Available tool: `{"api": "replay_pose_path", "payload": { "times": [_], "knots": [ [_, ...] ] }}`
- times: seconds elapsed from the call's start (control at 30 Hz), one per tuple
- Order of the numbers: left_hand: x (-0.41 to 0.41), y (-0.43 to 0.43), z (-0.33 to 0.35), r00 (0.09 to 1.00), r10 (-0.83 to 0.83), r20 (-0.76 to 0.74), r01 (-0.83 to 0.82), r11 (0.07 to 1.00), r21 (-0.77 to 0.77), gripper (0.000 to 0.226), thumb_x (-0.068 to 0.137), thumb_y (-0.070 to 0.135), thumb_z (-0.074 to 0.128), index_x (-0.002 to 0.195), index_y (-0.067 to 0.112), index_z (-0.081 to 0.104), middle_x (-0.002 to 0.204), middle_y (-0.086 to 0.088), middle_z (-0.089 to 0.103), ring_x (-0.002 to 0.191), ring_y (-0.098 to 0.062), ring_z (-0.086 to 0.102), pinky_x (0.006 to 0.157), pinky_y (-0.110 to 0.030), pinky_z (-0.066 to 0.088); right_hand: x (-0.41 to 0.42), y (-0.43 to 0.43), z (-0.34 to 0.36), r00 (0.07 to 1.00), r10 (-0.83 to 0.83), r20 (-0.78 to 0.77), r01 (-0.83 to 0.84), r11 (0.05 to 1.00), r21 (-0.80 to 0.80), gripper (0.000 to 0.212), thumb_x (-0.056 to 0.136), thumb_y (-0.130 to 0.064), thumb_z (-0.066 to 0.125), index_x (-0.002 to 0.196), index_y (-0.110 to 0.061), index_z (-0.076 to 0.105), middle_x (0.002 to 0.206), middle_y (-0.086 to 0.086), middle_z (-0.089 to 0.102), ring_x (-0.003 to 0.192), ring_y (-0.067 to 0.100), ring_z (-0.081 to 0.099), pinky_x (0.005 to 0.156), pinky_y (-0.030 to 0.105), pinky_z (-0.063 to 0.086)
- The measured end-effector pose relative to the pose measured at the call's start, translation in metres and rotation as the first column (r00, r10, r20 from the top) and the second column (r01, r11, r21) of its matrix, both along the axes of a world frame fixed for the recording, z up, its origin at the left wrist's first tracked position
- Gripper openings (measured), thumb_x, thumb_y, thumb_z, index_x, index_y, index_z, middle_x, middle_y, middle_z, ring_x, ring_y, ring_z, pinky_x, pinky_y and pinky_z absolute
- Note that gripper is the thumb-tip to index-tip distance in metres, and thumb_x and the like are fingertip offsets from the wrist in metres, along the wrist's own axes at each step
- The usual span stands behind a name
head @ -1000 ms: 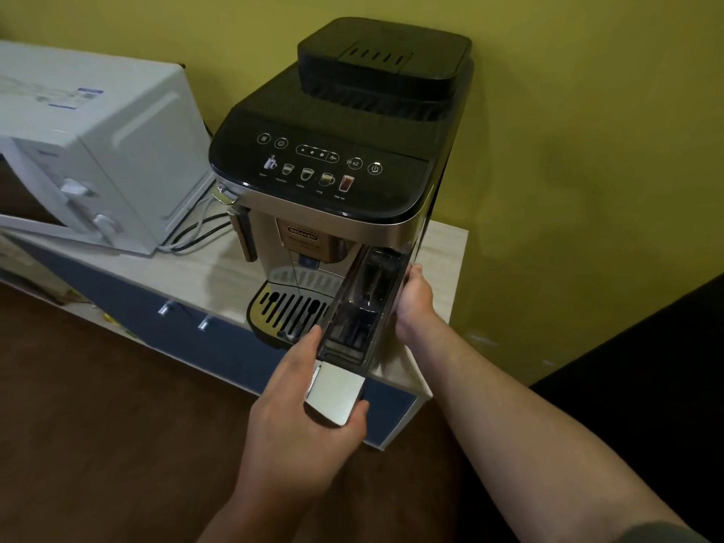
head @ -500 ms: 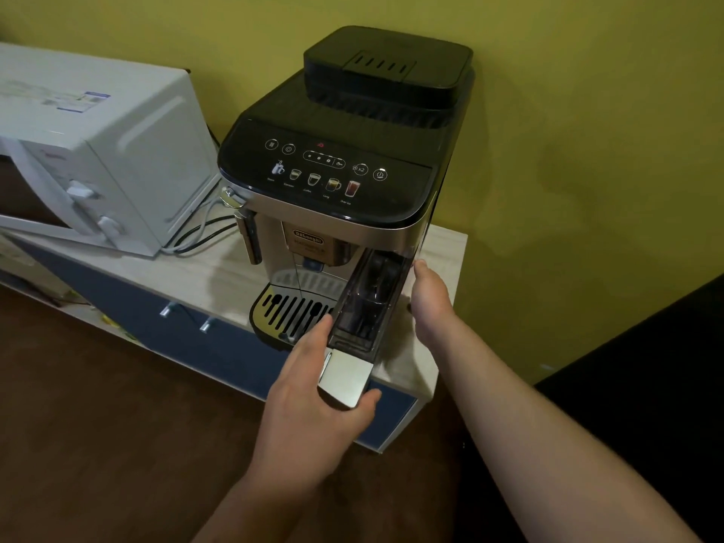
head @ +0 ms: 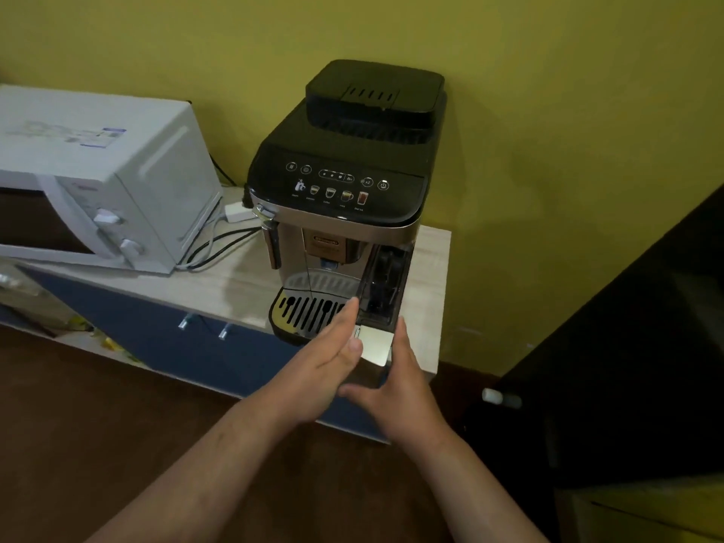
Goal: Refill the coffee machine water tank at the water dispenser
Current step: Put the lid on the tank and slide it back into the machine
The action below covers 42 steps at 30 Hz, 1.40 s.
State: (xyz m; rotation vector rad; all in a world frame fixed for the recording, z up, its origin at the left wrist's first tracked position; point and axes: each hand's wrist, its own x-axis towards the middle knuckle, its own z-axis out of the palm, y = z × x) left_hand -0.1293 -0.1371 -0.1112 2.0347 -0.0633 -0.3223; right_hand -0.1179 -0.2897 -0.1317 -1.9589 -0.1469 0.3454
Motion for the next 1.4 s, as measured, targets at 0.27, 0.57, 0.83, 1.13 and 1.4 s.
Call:
{"api": "replay_pose_path", "payload": {
  "times": [0.27, 0.57, 0.83, 1.13, 1.4],
  "knots": [
    [0.089, 0.075, 0.055, 0.708, 0.483, 0.515, -0.601, 0.795, 0.079, 0.077, 0.087, 0.035, 0.075, 0.151, 0.016, 0.036, 0.142, -0.010, 0.047, 0.127, -0.023, 0.049, 0.108, -0.044, 0.046, 0.007, 0.010, -0.004, 0.985, -0.172, -0.002, 0.172, 0.984, 0.052, 0.078, 0.077, -0.016, 0.080, 0.131, -0.051, 0.037, 0.117, -0.025, 0.062, 0.109, -0.006, 0.056, 0.094, 0.026, 0.053],
    [0.129, 0.097, 0.053, 0.810, 0.415, 0.414, -0.458, 0.889, 0.006, 0.073, 0.076, 0.024, 0.086, 0.140, 0.024, 0.050, 0.126, 0.011, 0.061, 0.120, -0.009, 0.054, 0.102, -0.034, 0.046, 0.028, 0.013, -0.005, 0.981, -0.193, 0.027, 0.192, 0.980, 0.048, 0.075, 0.081, -0.018, 0.078, 0.135, -0.045, 0.035, 0.122, -0.022, 0.059, 0.115, 0.002, 0.054, 0.097, 0.024, 0.048],
    [0.134, 0.102, 0.045, 0.798, 0.416, 0.436, -0.459, 0.888, -0.008, 0.071, 0.075, 0.025, 0.086, 0.137, 0.027, 0.052, 0.128, 0.011, 0.063, 0.121, -0.010, 0.057, 0.105, -0.040, 0.048, 0.038, 0.014, -0.012, 0.980, -0.197, 0.040, 0.196, 0.980, 0.036, 0.081, 0.081, -0.019, 0.077, 0.142, -0.041, 0.029, 0.128, -0.018, 0.058, 0.121, 0.006, 0.053, 0.102, 0.032, 0.049],
    [0.134, 0.104, 0.043, 0.794, 0.424, 0.436, -0.454, 0.890, -0.039, 0.072, 0.074, 0.026, 0.087, 0.137, 0.025, 0.054, 0.127, 0.010, 0.066, 0.121, -0.010, 0.059, 0.106, -0.042, 0.049, 0.065, 0.011, -0.009, 0.978, -0.201, 0.062, 0.199, 0.979, 0.040, 0.072, 0.082, -0.015, 0.076, 0.139, -0.034, 0.037, 0.111, -0.022, 0.065, 0.102, -0.008, 0.059, 0.099, 0.030, 0.051],
    [0.135, 0.103, 0.041, 0.794, 0.431, 0.429, -0.459, 0.887, -0.042, 0.072, 0.074, 0.028, 0.087, 0.138, 0.027, 0.053, 0.129, 0.011, 0.065, 0.123, -0.010, 0.059, 0.107, -0.044, 0.049, 0.096, 0.009, -0.014, 0.974, -0.213, 0.082, 0.213, 0.977, 0.010, 0.075, 0.081, -0.021, 0.076, 0.141, -0.036, 0.033, 0.116, -0.017, 0.066, 0.108, 0.002, 0.061, 0.099, 0.035, 0.051]
  ]
}}
